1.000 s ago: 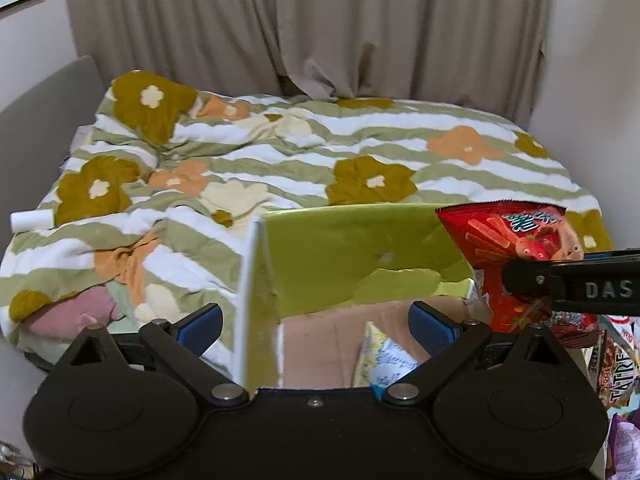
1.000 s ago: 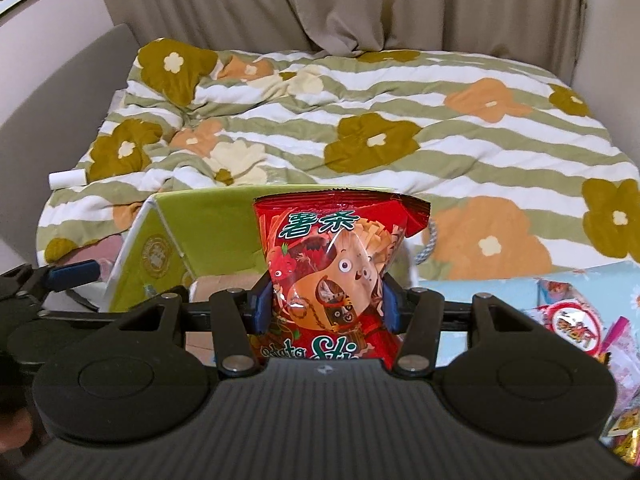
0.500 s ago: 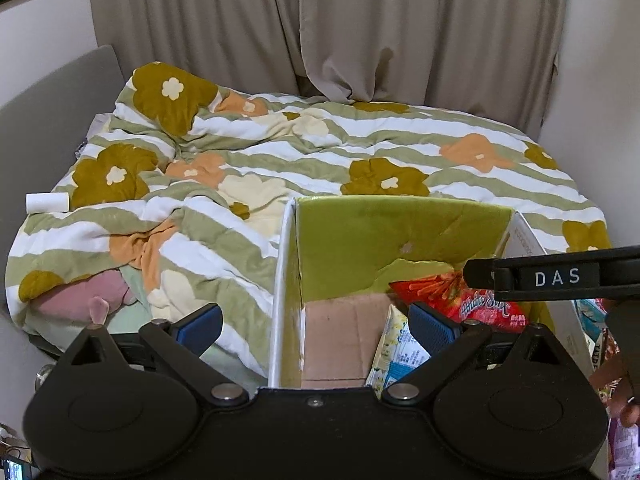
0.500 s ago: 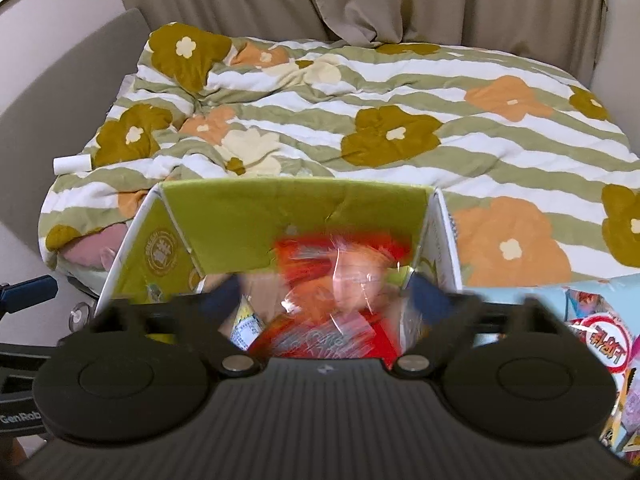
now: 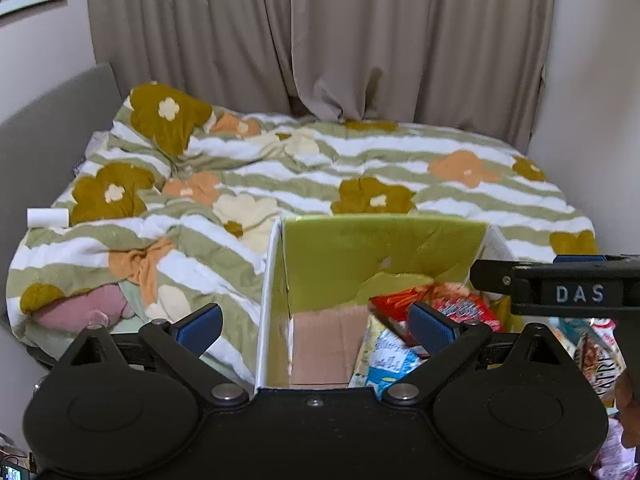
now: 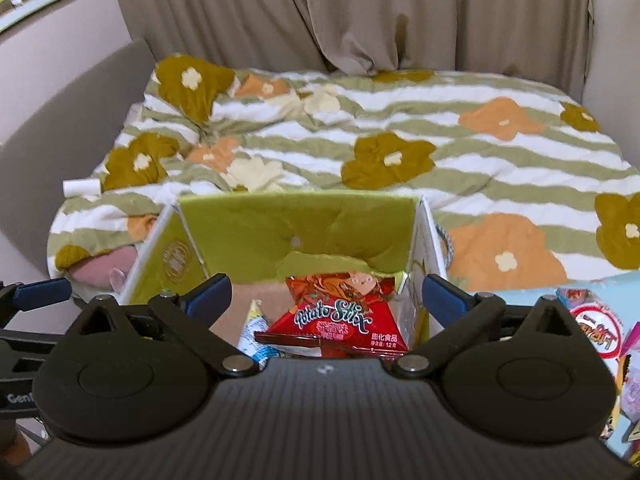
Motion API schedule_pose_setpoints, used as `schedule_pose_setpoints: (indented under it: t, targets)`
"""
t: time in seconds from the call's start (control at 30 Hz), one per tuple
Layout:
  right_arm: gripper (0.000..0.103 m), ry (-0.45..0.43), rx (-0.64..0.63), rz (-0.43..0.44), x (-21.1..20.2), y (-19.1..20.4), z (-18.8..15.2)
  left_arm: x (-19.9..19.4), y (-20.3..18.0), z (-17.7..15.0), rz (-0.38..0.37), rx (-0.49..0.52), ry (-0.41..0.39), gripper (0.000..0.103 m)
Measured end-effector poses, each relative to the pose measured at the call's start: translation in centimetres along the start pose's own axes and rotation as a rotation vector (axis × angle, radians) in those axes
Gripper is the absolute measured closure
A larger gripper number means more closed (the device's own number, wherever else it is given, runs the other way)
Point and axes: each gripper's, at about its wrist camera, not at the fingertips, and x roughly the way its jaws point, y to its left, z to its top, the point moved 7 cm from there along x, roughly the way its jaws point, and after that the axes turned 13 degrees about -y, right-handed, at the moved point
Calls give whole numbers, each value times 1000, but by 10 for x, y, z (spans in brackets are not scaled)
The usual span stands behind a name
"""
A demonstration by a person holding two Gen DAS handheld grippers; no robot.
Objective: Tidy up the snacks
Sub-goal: 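Drop the red bag into the box with right tool while left tool releases blue-white bag, then move both tools back over the snack pile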
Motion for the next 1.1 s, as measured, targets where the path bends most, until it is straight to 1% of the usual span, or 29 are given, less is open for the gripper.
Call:
schedule_pose_setpoints:
  t: [0.17, 0.23, 0.33, 0.6, 0.73, 0.83, 0.93, 1.1]
  targets:
    - [0, -57, 11, 27, -42, -7, 11, -36, -19, 10, 10, -5, -62, 2]
    - [0, -77, 12, 35, -63, -15, 14, -50, -30, 11, 9, -12, -78, 2]
    - [0, -102, -4, 24, -95, -32, 17, -73, -50, 10, 2, -26, -100, 2]
    - [0, -133, -40, -39, -176, -105, 5, -116, -120, -8, -57, -37, -119, 2]
    - [0, -141, -36, -79, -211, -146, -7, -131, -165, -22, -104, -28, -117, 2]
    - [0, -133, -27, -118, -232, -180, -21, -138, -197, -32, -135, -6, -101, 2]
    - [0, -109, -5, -152, -250, -212, -36, -142, -226, -44, -160, 12, -71, 2]
    - [0, -61, 28, -183, -270, -259, -67, -143, -273, -72, -191, 49, -14, 2]
